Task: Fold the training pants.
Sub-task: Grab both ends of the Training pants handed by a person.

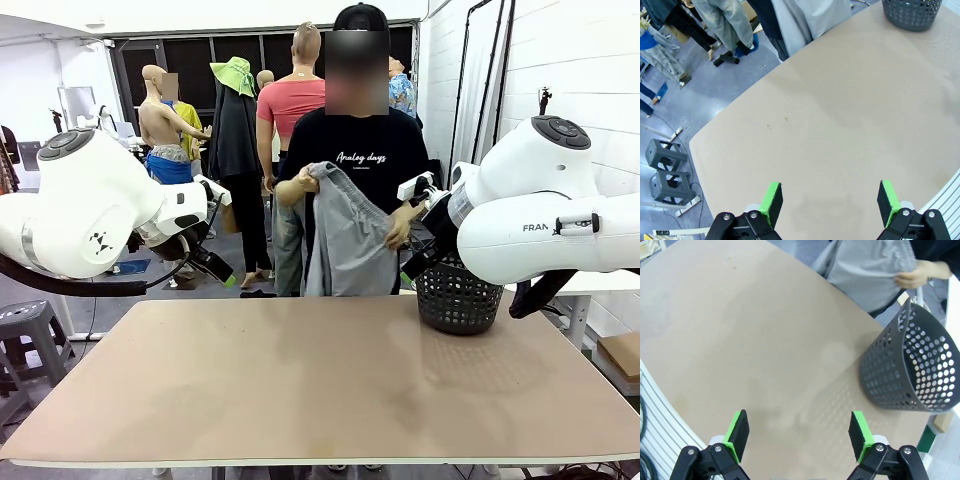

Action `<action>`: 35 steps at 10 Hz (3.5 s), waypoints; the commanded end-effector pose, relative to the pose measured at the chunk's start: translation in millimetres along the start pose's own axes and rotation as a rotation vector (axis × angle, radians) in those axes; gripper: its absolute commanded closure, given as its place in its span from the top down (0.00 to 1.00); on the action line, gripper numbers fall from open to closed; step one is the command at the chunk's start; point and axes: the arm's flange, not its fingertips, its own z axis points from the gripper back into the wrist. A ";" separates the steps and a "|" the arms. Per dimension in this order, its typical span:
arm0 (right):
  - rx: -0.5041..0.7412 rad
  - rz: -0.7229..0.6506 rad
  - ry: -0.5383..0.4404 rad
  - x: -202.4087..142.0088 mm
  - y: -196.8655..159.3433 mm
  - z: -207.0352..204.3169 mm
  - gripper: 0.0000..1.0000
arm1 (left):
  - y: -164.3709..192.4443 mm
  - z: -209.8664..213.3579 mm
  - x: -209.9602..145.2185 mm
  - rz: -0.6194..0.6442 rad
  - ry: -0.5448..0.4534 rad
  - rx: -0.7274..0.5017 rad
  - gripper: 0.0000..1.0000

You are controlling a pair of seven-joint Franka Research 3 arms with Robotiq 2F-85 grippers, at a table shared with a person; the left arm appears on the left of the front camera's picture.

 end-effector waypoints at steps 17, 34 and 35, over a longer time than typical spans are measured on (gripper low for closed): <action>0.008 -0.005 -0.002 0.0 0.2 -0.1 1.00 | -0.1 0.5 0.3 0.000 -0.002 0.001 1.00; 0.008 -0.005 -0.002 0.0 0.2 -0.1 1.00 | -0.1 0.5 0.3 0.000 -0.002 0.001 1.00; 0.008 -0.005 -0.002 0.0 0.2 -0.1 1.00 | -0.1 0.5 0.3 0.000 -0.002 0.001 1.00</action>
